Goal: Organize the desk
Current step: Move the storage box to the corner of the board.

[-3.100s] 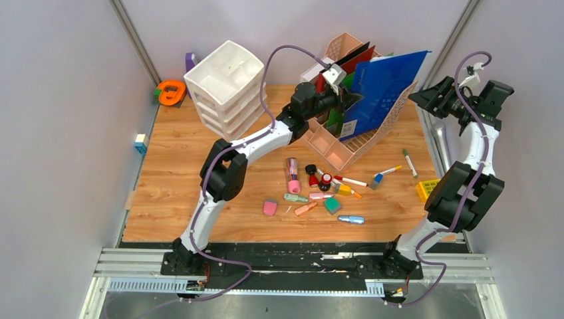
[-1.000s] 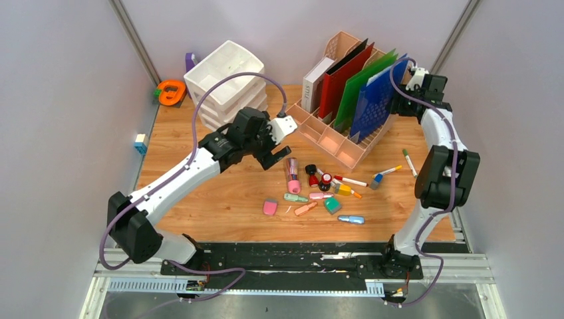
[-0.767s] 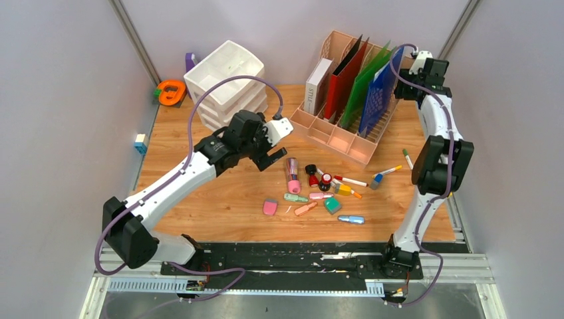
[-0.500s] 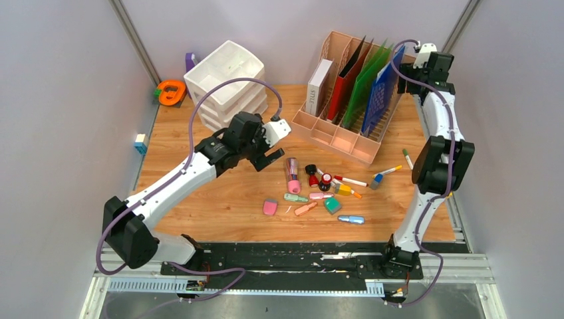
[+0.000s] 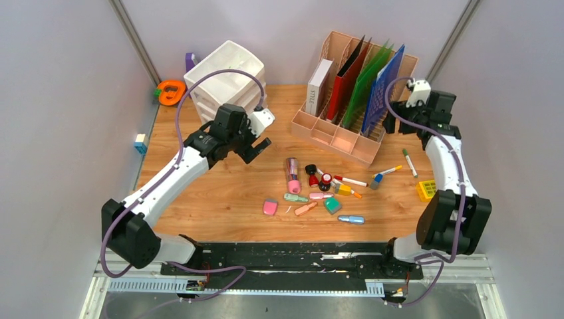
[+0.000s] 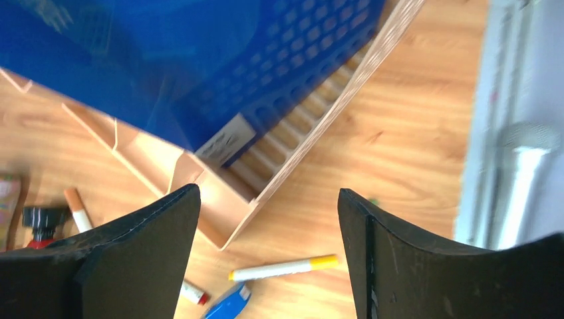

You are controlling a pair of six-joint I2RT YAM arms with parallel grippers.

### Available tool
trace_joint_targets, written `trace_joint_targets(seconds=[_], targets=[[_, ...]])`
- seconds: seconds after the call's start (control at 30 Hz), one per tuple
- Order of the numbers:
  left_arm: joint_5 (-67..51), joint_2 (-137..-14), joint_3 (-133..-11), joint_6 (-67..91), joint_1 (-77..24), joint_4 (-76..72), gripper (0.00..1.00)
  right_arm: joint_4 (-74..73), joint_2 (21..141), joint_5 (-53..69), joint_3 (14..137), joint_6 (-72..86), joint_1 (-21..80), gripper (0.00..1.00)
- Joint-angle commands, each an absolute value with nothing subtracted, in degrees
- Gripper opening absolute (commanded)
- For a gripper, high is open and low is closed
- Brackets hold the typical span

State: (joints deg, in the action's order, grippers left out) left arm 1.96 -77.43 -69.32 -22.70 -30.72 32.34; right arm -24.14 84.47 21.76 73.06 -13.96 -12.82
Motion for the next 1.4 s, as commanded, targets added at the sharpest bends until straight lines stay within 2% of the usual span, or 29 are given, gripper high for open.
trace_joint_targets(seconds=[0.0, 0.27, 0.5, 0.73, 0.9, 0.97, 1.03, 1.23, 1.37], targets=[[0.5, -75.2, -72.1, -21.2, -30.0, 31.9, 1.0, -20.9, 84.6, 23.8, 64.6, -12.8, -10.8, 0.76], [1.2, -73.9, -70.9, -21.3, -29.1, 31.3, 1.0, -18.9, 94.2, 15.3, 63.2, -11.3, -6.9, 0.71], [1.4, -72.6, -70.1, -21.5, -28.4, 31.0, 1.0, -18.8, 100.7, 7.5, 69.0, -12.2, -6.7, 0.42], [2.9, -71.7, -69.1, -22.5, -28.2, 30.7, 1.0, -20.1, 107.2, 4.9, 79.5, -13.3, -9.6, 0.3], [4.0, -70.8, -67.8, -22.7, -27.8, 31.1, 1.0, -21.8, 111.0, 4.1, 86.6, -14.4, -11.9, 0.27], [4.3, -70.2, -67.4, -22.8, -27.6, 31.3, 1.0, -22.1, 111.9, 4.2, 88.3, -15.0, -12.8, 0.28], [4.6, -69.5, -67.1, -22.9, -27.3, 31.3, 1.0, -22.4, 112.1, 4.8, 89.3, -15.3, -13.5, 0.33], [5.4, -68.8, -67.8, -21.7, -24.7, 32.8, 1.0, -22.7, 105.6, 10.1, 86.6, -14.5, -14.5, 0.63], [5.0, -68.5, -69.7, -20.0, -20.5, 34.3, 1.0, -24.6, 98.7, 16.6, 83.4, -13.5, -14.5, 0.72]])
